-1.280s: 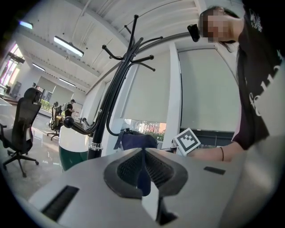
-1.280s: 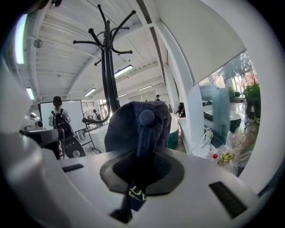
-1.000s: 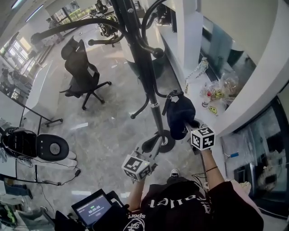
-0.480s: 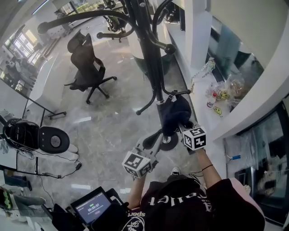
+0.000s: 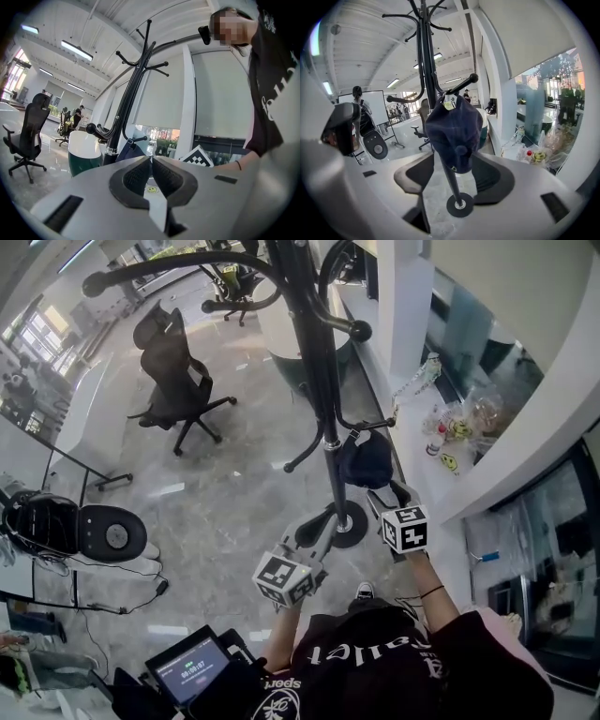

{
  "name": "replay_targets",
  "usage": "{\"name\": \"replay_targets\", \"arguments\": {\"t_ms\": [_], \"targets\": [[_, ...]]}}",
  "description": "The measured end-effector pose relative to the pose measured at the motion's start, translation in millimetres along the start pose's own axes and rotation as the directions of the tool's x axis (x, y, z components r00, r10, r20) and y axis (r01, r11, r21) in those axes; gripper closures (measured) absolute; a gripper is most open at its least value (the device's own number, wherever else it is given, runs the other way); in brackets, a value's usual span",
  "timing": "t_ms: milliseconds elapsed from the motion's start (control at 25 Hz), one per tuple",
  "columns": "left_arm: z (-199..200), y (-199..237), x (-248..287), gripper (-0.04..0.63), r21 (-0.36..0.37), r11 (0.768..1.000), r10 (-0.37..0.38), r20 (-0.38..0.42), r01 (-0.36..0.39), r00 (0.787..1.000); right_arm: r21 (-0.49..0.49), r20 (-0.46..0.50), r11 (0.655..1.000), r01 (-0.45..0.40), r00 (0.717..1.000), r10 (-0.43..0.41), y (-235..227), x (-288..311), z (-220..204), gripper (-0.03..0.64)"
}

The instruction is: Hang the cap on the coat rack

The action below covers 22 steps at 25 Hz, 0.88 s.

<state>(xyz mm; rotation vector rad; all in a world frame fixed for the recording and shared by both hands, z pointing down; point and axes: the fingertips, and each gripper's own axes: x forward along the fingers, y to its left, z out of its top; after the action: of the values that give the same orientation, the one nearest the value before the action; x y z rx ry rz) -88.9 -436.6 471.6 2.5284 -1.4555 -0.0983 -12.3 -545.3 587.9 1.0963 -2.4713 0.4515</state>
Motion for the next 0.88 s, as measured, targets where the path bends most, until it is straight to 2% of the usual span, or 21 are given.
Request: {"name": "replay_targets", "arguments": {"t_ms": [200,600,680,800,880], "targets": [[-8.1,-6.4,-6.6,0.589,-0.006,0.999,-0.031,-0.007,0.031,0.999,0.087,0.048,0.996,-0.029,0.999,0.025,10.3,-19.6,-8.0,0.382],[-4.8,-12.4,-66.3,0.589,-0.004,0.995,-0.101,-0.001,0.101,0.995,0.063,0.138,0.994,-0.093,0.987,0.084,104.4,-64.5,-2.3,0.39],[-6.5,-14.7,-81.1,0.589,-0.004,0.993,-0.115,-0.004,0.115,0.993,0.067,0.159,0.994,-0.091,0.984,0.079,121.1,-73.9,-2.3,0.427],[-9.8,-18.7,-103.8,0.589,-0.002,0.991,-0.136,-0.011,0.136,0.991,0.08,0.171,0.995,-0.068,0.984,0.054,141.3,-86.9,-10.7,0.528],[-10.6,-21.7,-119.7,0.59,-0.001,0.989,-0.151,-0.015,0.151,0.988,0.092,0.171,0.995,-0.05,0.985,0.034,154.6,-96.5,-18.9,0.566]]}}
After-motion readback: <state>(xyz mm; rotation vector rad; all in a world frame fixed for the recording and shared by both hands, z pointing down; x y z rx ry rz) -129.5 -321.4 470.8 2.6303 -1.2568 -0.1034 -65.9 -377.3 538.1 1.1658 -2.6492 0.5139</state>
